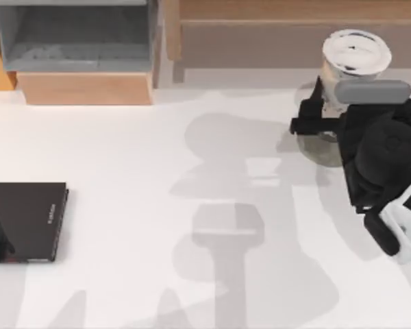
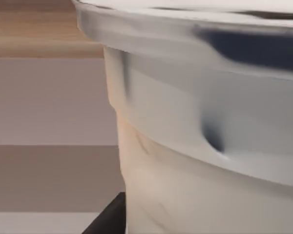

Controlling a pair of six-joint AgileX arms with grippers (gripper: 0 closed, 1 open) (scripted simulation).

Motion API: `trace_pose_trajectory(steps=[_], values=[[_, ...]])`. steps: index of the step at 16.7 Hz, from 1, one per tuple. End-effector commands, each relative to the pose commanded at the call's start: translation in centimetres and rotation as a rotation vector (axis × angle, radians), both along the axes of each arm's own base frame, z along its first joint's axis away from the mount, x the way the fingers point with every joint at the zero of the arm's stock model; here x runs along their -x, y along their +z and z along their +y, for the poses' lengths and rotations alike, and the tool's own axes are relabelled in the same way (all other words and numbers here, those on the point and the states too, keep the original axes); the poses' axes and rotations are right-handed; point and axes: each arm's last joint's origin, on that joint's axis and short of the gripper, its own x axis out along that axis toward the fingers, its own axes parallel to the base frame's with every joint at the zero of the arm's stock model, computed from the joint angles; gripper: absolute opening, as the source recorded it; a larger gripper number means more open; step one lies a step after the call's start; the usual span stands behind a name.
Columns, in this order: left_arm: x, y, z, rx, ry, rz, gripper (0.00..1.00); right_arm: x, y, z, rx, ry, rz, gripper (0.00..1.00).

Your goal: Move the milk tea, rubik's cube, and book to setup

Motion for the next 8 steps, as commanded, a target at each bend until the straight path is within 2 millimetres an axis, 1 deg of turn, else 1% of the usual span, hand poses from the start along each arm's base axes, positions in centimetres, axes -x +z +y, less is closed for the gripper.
trace_pose_trajectory(steps=[5, 8], values=[[0.0, 0.0, 0.0, 0.0, 0.0, 0.0, 1.0, 0.04, -0.29, -0.02, 0.001, 0.0, 0.004, 0.0], [0.0, 0.0, 0.0, 0.0, 0.0, 0.0, 1.0, 0.04, -0.29, -0.02, 0.001, 0.0, 0.004, 0.23]])
